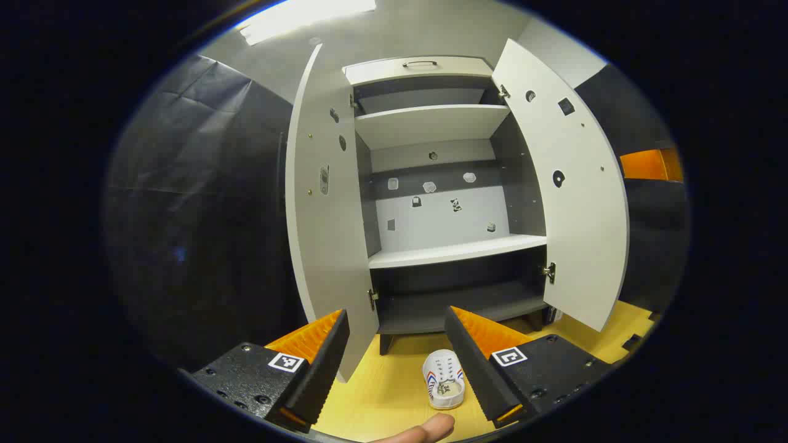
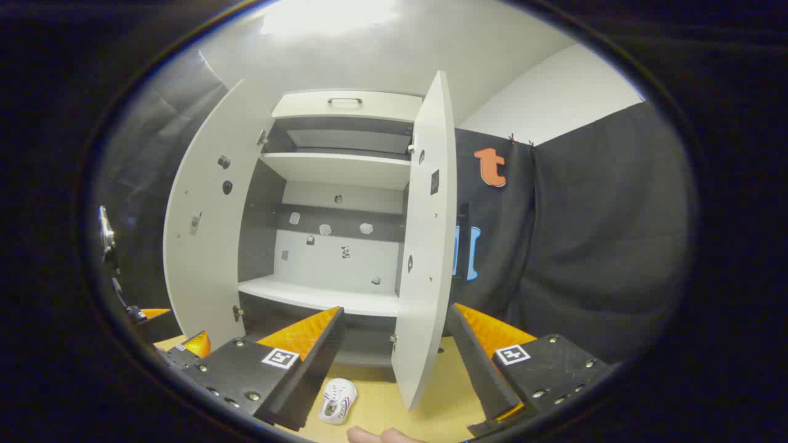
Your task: Grab one shoe with the right hand and put it into the shoe cabinet, grab the other shoe with the left hand and put it into the shoe cabinet; then close the right door with the right hand and the left door with the left hand.
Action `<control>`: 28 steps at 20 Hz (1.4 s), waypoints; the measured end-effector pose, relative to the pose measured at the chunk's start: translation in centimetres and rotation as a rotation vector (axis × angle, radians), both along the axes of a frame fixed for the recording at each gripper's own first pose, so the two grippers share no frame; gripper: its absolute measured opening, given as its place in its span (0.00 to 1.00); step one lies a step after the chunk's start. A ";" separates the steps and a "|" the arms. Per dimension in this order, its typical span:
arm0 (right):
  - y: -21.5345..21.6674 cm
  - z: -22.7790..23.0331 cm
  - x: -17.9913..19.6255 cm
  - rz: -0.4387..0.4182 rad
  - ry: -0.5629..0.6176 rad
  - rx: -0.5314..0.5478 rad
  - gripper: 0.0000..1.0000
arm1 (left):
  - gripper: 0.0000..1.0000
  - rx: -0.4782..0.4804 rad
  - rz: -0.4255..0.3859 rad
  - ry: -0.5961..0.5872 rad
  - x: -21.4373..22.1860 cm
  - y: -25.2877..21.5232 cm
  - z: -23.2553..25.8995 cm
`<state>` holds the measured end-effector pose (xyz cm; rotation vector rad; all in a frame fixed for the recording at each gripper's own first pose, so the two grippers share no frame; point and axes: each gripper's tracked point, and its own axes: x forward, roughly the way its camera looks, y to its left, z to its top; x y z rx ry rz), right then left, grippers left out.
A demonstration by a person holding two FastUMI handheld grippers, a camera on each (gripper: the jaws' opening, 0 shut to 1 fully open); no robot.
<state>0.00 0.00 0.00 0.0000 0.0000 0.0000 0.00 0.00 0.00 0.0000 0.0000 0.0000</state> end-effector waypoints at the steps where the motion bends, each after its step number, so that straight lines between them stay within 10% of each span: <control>1: -0.2 -0.3 0.1 -0.005 0.004 -0.003 1.00 | 0.95 -0.029 -0.016 0.013 0.4 -1.0 -0.4; 9: -2.5 -2.2 0.7 -0.045 0.019 -0.044 0.97 | 0.94 -0.043 -0.018 0.016 3.3 -4.9 1.9; 13: -3.9 -2.8 0.4 -0.051 0.031 -0.045 1.00 | 0.95 -0.383 -0.146 0.042 3.8 -6.3 4.7; 19: -4.8 -1.0 0.7 -0.064 0.015 -0.047 0.97 | 0.94 -0.202 0.016 -0.043 4.5 1.4 9.9; 28: 2.9 -5.2 3.7 0.044 0.107 -0.002 0.98 | 0.94 -0.131 0.033 -0.106 1.3 7.6 11.2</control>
